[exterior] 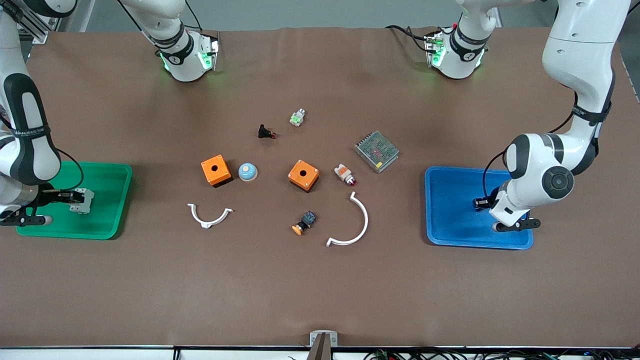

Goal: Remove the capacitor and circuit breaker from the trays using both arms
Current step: 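Close the left gripper on the capacitor while the right gripper closes on the breaker, then lift the capacitor with the left gripper while the right gripper carries the breaker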

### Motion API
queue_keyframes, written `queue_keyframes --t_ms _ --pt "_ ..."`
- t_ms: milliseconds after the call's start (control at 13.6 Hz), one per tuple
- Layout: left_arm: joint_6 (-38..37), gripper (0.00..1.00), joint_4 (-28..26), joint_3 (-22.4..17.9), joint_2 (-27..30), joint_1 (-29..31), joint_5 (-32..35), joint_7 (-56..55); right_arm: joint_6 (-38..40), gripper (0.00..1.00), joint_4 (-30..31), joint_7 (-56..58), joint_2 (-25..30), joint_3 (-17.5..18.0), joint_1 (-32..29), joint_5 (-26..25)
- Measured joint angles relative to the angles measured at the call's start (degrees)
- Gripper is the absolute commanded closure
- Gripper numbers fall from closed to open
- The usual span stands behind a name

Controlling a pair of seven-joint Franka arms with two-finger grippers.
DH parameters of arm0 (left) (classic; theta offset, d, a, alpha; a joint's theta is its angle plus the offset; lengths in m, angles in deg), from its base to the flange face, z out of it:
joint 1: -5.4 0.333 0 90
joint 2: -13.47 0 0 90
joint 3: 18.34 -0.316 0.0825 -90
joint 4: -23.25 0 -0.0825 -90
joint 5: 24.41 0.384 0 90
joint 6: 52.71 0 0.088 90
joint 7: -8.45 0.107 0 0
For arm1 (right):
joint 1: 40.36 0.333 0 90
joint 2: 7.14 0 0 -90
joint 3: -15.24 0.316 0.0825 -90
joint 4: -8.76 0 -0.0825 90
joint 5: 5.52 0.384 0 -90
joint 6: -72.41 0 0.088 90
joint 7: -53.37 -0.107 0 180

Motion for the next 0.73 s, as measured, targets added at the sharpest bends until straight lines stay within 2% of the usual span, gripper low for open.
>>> queue_keyframes --t_ms 73,147,441,734 --pt "0.0 0.99 0.0 0.1 0.0 -0.1 0.0 0.0 0.0 0.69 0.0 0.0 0.0 0.0 0.0 0.0" --pt "0.1 1.00 0.0 0.1 0.0 -0.2 0.0 0.0 0.0 0.74 0.0 0.0 0.0 0.0 0.0 0.0" --pt "0.2 1.00 1.0 0.2 0.4 -0.2 0.0 0.1 0.0 0.77 0.0 0.0 0.0 0.0 0.0 0.0" --pt "-2.1 1.00 1.7 0.8 5.3 -0.2 0.0 0.2 3.7 0.77 -0.9 0.0 0.8 0.3 0.1 0.0"
